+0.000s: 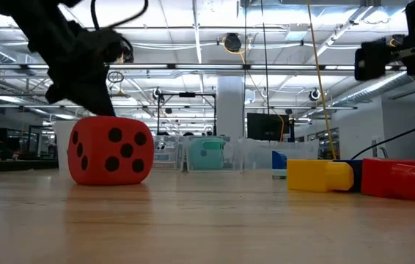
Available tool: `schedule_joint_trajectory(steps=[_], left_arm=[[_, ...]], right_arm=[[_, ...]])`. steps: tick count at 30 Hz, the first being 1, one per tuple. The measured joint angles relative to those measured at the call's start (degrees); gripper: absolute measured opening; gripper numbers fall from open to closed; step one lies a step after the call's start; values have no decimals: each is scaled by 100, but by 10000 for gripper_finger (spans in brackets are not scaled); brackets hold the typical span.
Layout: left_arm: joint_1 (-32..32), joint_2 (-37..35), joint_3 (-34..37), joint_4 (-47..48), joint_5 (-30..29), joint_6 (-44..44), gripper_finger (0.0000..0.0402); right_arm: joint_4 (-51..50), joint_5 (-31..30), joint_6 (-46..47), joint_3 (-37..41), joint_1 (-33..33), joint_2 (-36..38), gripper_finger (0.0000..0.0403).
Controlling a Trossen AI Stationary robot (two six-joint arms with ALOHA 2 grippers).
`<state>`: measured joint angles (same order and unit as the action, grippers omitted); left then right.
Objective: Pick & Place Toys
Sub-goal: Put the red dice into the middle transparent bin
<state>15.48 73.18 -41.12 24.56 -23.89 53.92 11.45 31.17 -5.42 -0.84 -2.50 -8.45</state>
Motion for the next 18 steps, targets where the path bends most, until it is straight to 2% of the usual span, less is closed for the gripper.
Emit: schedule_joint_trajectory(steps=[3, 7, 13, 15, 18], left_arm=[[82, -214, 0, -32, -131, -315, 14], [371, -451, 149, -112, -138, -614, 4], [931, -912, 834, -414, -454, -160, 10], [1084, -1040, 1081, -665, -464, 83, 4], [1213, -1089, 1427, -936, -466, 469, 8]], right_arm=[[594, 34, -127, 0, -2, -2, 315], [1565, 43, 217, 0, -2, 0, 314], [2509, 9, 1860, 0, 0, 0, 314], [2718, -243, 2428, 0, -2, 0, 314], [2778, -898, 2635, 0, 0, 0, 315]])
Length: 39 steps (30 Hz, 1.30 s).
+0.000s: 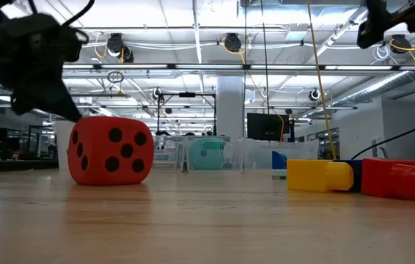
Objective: Pick & Place Toys
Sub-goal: Put the red dice into the middle transparent bin
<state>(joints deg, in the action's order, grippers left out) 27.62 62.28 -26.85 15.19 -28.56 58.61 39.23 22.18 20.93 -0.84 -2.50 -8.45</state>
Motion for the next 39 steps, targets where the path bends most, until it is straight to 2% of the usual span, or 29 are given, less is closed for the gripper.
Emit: schedule_joint_trajectory(steps=[4, 7, 12, 16, 19, 23, 28, 34, 36, 39], left_arm=[[21, 59, 420, -784, 69, 154, 9], [-50, 216, 678, -1368, 250, 63, 4], [-175, 450, 765, -1972, 320, -506, 20], [-387, 731, 766, -2790, 325, -1115, 21], [-672, 778, 765, -3335, 875, -1461, 32], [-1184, 656, 765, -3772, 2213, -1462, 90], [-1768, 505, 759, -3912, 3318, -930, 212], [-2156, 609, 759, -3629, 3882, 234, 346], [-2226, 612, 750, -3414, 4096, 438, 373], [-2270, 610, 410, -2491, 4362, 466, 392]], right_arm=[[-105, -1419, 4, 0, -2, -90, 315], [-6, -2072, -13, -2, -2, -402, 315], [40, -1913, 50, -306, 79, -1193, 315], [178, -1918, -334, -539, 258, -1912, 315], [751, -1920, -589, -564, 373, -2427, 315], [1130, -1921, -729, -566, 488, -2999, 316], [1432, -1936, -804, -581, 611, -3524, 315], [1968, -1939, -1031, -588, 831, -4031, 315], [2118, -1938, -1202, -589, 904, -4169, 315], [2269, -1938, -1359, -592, 999, -4323, 315]])
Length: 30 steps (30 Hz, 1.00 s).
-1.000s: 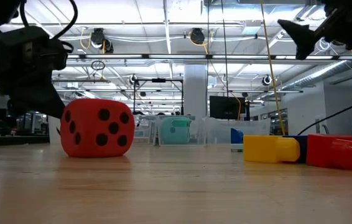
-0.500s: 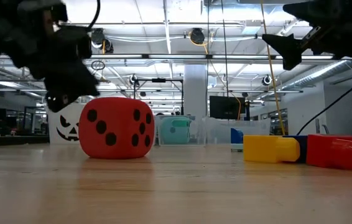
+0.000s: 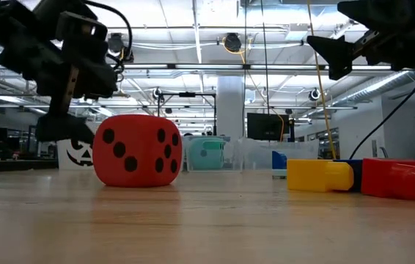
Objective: Pick & Place Toys
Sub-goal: Put the red dice into the middle transparent bin
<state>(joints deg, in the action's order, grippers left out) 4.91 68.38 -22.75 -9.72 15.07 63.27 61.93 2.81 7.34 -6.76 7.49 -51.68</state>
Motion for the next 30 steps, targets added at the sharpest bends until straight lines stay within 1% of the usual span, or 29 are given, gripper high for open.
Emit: schedule_joint_trajectory(steps=[2, 4, 5, 7, 9, 10, 15, 20, 25, 27, 30], left_arm=[[-7, 2, -360, 789, 35, -84, 393], [9, 2, -828, 1528, -101, -362, 390], [33, 0, -1051, 1854, -248, -498, 387], [106, 98, -1459, 2397, -725, -678, 379], [177, 214, -1721, 2737, -1139, -807, 371], [202, 277, -1785, 2812, -1228, -834, 367], [214, 824, -1806, 2453, -1235, -699, 349], [183, 1442, -1834, 2032, -1215, -717, 340], [73, 1912, -1837, 1536, -915, -814, 333], [71, 2050, -1839, 1354, -854, -912, 315], [76, 2203, -1846, 1153, -865, -927, 263]], right_arm=[[28, -2, -54, -2, 59, -95, 315], [49, -2, -75, -2, 103, -178, 315], [46, 2, -73, -2, 107, -206, 315], [45, 7, -64, -2, 107, -232, 315], [47, 2, -62, -4, 105, -241, 315], [46, 3, -61, -4, 105, -241, 315], [90, 17, -59, -4, 124, -239, 315], [88, 24, -73, -4, 124, -242, 315], [62, 24, -74, -6, 124, -241, 315], [62, 24, -75, -6, 124, -239, 315], [44, 24, -75, -6, 124, -241, 315]])
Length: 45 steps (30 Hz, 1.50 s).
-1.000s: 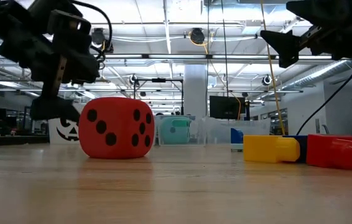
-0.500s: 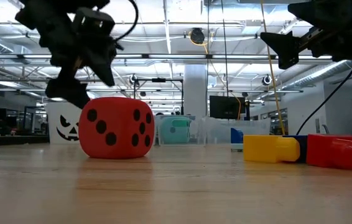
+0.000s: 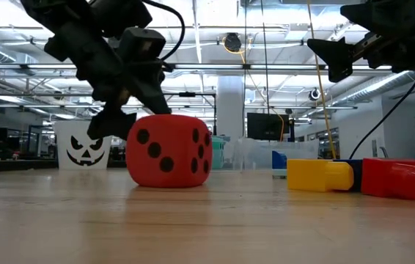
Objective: Pick & Place Toys
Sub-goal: Put the red dice into the middle transparent bin
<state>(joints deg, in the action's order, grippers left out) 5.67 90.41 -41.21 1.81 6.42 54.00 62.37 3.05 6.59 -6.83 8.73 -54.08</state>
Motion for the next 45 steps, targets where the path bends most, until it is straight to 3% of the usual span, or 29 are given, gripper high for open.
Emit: schedule_joint_trajectory(steps=[7, 17, 29, 39, 45], left_arm=[[-2, 96, 9, -253, -48, -207, 112], [-8, 1, 37, -447, -161, -446, 98], [-145, -969, -208, -514, -545, -1128, 61], [-690, -1049, -1754, 494, -1253, -3205, 37], [-1302, -1053, -2368, 731, -1758, -5312, 32]], right_arm=[[-2, 0, 0, 0, 0, 1, 315], [-3, 0, -2, 0, 0, 1, 315], [-4, 0, -2, -2, 0, 2, 315], [-9, 0, -2, -2, 0, 0, 315], [-12, 0, 9, -2, 0, 2, 315]])
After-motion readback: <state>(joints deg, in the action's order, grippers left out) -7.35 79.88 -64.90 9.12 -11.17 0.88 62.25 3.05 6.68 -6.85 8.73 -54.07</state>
